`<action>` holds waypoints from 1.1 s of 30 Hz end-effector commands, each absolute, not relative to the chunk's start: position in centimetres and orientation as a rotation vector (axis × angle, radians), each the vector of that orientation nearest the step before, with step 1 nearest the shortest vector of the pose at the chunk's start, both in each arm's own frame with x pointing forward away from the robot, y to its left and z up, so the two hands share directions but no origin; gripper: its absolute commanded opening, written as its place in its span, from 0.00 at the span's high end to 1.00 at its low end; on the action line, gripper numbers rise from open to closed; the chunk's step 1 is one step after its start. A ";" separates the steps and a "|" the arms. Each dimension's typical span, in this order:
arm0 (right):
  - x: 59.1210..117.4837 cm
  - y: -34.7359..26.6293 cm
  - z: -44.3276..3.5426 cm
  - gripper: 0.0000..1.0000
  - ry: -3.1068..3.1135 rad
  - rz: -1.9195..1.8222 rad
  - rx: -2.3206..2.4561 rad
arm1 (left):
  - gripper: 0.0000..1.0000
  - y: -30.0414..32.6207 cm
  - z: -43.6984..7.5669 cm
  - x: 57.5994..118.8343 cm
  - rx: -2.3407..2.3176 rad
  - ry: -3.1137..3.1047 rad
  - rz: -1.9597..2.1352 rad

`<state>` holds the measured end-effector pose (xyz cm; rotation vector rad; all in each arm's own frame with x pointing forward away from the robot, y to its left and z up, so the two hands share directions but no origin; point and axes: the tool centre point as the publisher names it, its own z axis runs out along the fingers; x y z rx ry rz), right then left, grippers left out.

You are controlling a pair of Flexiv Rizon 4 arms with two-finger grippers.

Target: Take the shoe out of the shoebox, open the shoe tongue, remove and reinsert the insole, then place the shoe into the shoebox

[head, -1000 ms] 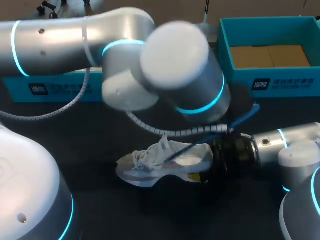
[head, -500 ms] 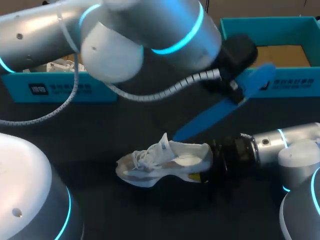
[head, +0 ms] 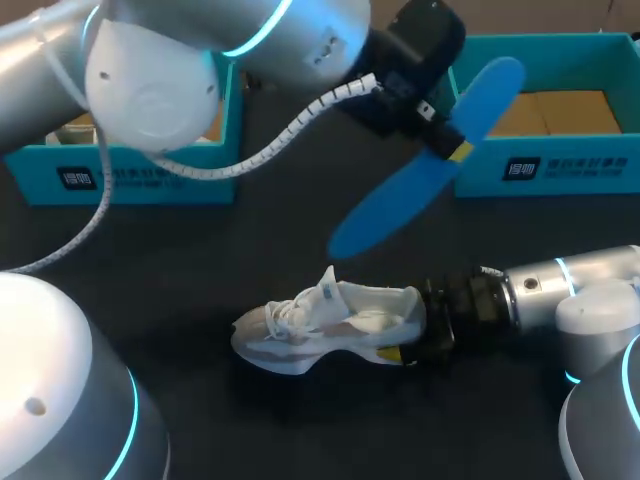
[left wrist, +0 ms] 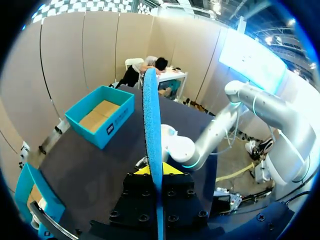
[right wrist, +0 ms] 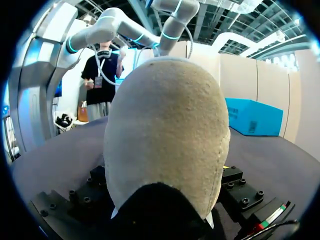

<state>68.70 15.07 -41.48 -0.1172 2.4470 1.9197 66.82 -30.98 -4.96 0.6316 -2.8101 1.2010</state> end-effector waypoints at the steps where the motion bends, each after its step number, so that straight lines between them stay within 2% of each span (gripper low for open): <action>1: 68.7 15.2 -41.4 1.00 2.450 1.914 -0.115 | 1.00 -30.5 -5.2 66.7 0.629 -2.802 1.221; 6: 68.7 15.2 -41.4 1.00 2.450 1.914 -0.115 | 1.00 -30.5 -5.2 66.7 0.629 -2.802 1.221; 18: 68.7 15.2 -41.4 1.00 2.450 1.914 -0.115 | 1.00 -27.9 5.1 64.5 0.275 -2.382 1.800; 33: 68.7 15.2 -41.4 1.00 2.450 1.914 -0.115 | 1.00 -27.9 5.1 64.5 0.275 -2.382 1.800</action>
